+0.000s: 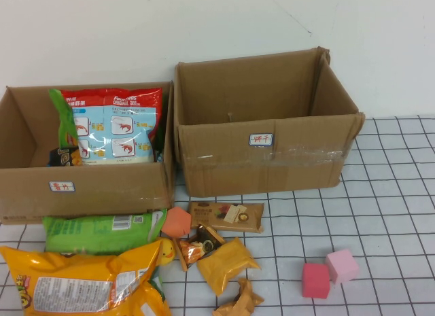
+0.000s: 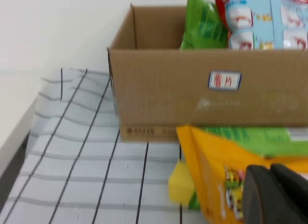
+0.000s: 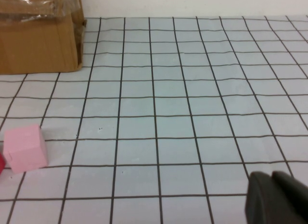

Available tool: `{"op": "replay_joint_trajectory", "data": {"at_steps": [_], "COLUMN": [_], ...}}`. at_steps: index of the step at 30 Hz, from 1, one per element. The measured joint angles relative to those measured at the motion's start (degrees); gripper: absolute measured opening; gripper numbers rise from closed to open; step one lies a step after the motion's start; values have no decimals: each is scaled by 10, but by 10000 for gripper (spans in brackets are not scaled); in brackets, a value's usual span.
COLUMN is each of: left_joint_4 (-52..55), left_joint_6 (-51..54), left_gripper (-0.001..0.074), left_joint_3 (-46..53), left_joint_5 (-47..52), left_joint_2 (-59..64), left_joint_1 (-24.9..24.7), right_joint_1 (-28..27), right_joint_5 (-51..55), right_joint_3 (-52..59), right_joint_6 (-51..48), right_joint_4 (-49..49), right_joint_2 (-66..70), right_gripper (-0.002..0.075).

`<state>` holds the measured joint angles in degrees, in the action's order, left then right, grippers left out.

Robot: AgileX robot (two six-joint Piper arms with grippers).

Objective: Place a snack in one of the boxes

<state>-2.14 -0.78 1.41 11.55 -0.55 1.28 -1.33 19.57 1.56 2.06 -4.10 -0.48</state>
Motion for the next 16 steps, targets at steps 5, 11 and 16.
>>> {"op": "replay_joint_trajectory", "data": {"at_steps": [5,11,16], "left_joint_4": [-11,-25,-27], "left_joint_6": [18,23,23], "left_gripper": [-2,-2,-2], "left_joint_3": [0,-1,-2], "left_joint_5": [61,71,73], "left_joint_2": [0,0,0], "left_joint_1": [0,0,0], "right_joint_1": [0,0,0], "right_joint_5": [0,1,1], "right_joint_3": [0,0,0], "right_joint_6": [0,0,0], "right_joint_4": [0,0,0], "right_joint_2": [0,0,0], "right_gripper": [-1,-1,-1]}}
